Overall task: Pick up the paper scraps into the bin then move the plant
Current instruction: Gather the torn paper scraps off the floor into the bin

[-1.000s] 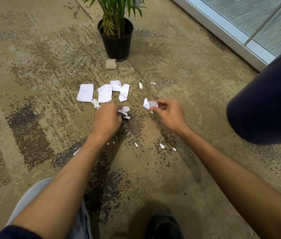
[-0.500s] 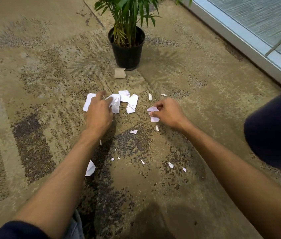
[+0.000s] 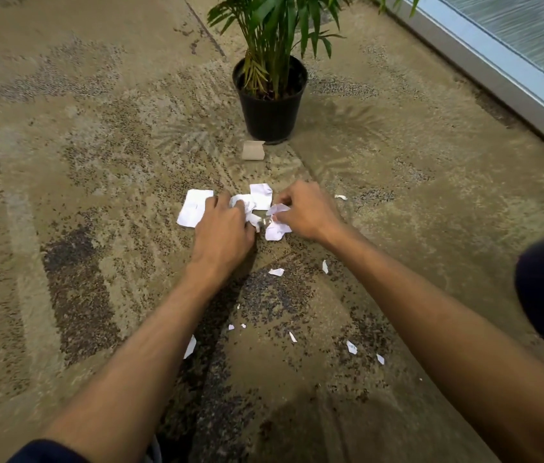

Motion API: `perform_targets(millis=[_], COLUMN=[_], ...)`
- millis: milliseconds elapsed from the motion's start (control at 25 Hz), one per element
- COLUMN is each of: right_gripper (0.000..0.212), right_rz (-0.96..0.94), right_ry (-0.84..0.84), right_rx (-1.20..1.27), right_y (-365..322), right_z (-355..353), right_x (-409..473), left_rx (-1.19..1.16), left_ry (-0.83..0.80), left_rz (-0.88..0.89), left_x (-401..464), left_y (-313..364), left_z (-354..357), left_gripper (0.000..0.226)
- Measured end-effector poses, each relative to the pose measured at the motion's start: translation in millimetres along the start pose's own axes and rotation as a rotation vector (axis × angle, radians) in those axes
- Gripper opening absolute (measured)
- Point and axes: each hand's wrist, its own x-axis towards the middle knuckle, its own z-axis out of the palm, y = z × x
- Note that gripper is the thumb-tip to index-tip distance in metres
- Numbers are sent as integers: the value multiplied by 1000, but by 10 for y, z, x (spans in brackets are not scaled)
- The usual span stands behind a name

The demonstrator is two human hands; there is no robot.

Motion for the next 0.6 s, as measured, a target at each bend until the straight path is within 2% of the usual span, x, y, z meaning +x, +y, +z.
perform_targets(millis=[120,200,320,400,520,600], right_gripper=[3,11,6,13,42,57], right_rz=[0,-17,-38,-54,-51,-41], right_ry=[-68,-93,-4,60,35,2], right_rx=[123,273,495,501,371,201], right_y=[104,105,3,-96,-146,-131], right_z=[-80,-143,-147,-84,37,89], right_x=[-91,-108,-1,100,185,210], left_rx=[-31,-104,-292,-393,-340,-246], left_ry=[36,78,166,220,222,165], left_rz=[21,23,-90,-203,-308,-342], left_x=[-46,-60,-15,59,109,107], left_y=[58,37,-92,-250,-452,-514], left_z=[-27,-47,-162,-235,-284,-262], left_gripper=[28,23,16,15,38,26])
